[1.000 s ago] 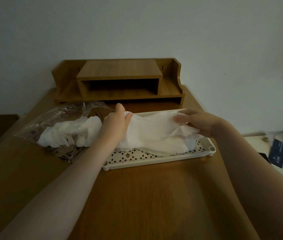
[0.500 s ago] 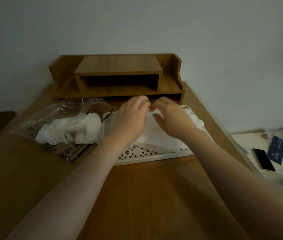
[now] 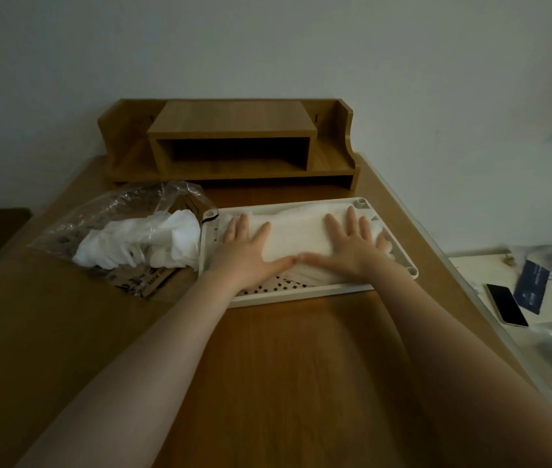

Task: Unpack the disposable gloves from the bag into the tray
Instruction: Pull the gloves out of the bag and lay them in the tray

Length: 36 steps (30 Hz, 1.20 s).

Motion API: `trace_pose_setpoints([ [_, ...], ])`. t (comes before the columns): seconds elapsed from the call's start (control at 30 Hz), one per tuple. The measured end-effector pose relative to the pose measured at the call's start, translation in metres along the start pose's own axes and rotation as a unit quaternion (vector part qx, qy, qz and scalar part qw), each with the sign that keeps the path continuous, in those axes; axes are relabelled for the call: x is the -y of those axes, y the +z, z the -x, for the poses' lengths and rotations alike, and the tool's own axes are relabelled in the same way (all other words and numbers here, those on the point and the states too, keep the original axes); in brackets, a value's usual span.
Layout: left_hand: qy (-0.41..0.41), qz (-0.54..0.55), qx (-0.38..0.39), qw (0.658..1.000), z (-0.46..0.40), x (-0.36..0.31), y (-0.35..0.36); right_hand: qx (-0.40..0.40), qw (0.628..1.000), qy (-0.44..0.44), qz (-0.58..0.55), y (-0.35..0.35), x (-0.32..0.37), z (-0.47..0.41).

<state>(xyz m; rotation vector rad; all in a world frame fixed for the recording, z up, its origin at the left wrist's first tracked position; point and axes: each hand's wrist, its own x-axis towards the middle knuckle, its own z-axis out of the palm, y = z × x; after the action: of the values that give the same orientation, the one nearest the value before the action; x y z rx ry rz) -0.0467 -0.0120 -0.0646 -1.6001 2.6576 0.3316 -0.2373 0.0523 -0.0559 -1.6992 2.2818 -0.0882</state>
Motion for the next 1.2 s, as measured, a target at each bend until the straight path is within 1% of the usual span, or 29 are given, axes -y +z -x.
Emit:
trace_pose_setpoints([
  [0.07,0.01,0.05,0.002,0.999,0.005,0.003,-0.009,-0.017,0.999,0.015,-0.05,-0.003,0.001,0.002],
  [0.1,0.029,0.086,-0.015,0.996,0.01,0.006,-0.014,-0.034,0.998,0.024,-0.04,-0.005,0.003,0.003],
  [0.13,0.05,0.125,-0.05,0.99,0.015,0.008,-0.019,-0.063,0.997,0.032,-0.013,-0.007,0.007,0.005],
  [0.2,0.083,0.184,-0.16,0.966,0.028,0.019,-0.029,-0.152,0.988,0.025,0.023,-0.009,0.023,0.01],
  [0.23,0.098,0.191,-0.221,0.951,0.035,0.024,-0.034,-0.196,0.981,-0.001,0.011,-0.01,0.034,0.013],
  [0.3,0.12,0.166,-0.32,0.925,0.046,0.041,-0.041,-0.246,0.962,-0.1,-0.058,-0.014,0.064,0.02],
  [0.33,0.12,0.145,-0.352,0.917,0.048,0.049,-0.043,-0.253,0.951,-0.154,-0.093,-0.015,0.078,0.025],
  [0.37,0.107,0.123,-0.367,0.916,0.049,0.061,-0.044,-0.258,0.936,-0.211,-0.11,-0.013,0.098,0.029],
  [0.4,0.083,0.101,-0.36,0.924,0.048,0.069,-0.044,-0.262,0.922,-0.262,-0.108,-0.01,0.114,0.032],
  [0.43,0.044,0.08,-0.327,0.941,0.047,0.075,-0.042,-0.263,0.911,-0.304,-0.096,-0.006,0.129,0.032],
  [0.47,-0.006,0.062,-0.283,0.957,0.047,0.082,-0.039,-0.256,0.903,-0.332,-0.089,0.0,0.143,0.029],
  [0.5,-0.05,0.053,-0.242,0.968,0.045,0.087,-0.036,-0.237,0.905,-0.341,-0.089,0.004,0.154,0.025],
  [0.53,-0.081,0.062,-0.216,0.971,0.045,0.095,-0.033,-0.207,0.915,-0.334,-0.092,0.009,0.166,0.02],
  [0.57,-0.095,0.085,-0.206,0.97,0.044,0.1,-0.029,-0.17,0.93,-0.312,-0.095,0.011,0.175,0.016],
  [0.63,-0.098,0.127,-0.183,0.97,0.041,0.111,-0.023,-0.094,0.958,-0.253,-0.098,0.017,0.192,0.006],
  [0.7,-0.091,0.143,-0.141,0.975,0.037,0.116,-0.02,-0.064,0.97,-0.205,-0.109,0.025,0.201,-0.001],
  [0.73,-0.085,0.139,-0.129,0.978,0.036,0.118,-0.018,-0.072,0.974,-0.184,-0.113,0.029,0.206,-0.003],
  [0.8,-0.068,0.14,-0.134,0.979,0.033,0.12,-0.016,-0.103,0.975,-0.155,-0.119,0.037,0.21,-0.008],
  [0.87,-0.055,0.162,-0.155,0.973,0.031,0.121,-0.014,-0.133,0.97,-0.142,-0.143,0.041,0.211,-0.011],
  [0.97,-0.04,0.201,-0.206,0.957,0.029,0.124,-0.013,-0.157,0.954,-0.119,-0.226,0.043,0.211,-0.014],
  [1.07,-0.039,0.225,-0.254,0.94,0.029,0.125,-0.013,-0.156,0.932,-0.101,-0.312,0.042,0.208,-0.012],
  [1.13,-0.037,0.24,-0.253,0.937,0.029,0.126,-0.012,-0.152,0.909,-0.074,-0.382,0.042,0.203,-0.011],
  [1.2,-0.032,0.259,-0.247,0.933,0.028,0.126,-0.012,-0.143,0.892,-0.057,-0.425,0.043,0.198,-0.011],
])
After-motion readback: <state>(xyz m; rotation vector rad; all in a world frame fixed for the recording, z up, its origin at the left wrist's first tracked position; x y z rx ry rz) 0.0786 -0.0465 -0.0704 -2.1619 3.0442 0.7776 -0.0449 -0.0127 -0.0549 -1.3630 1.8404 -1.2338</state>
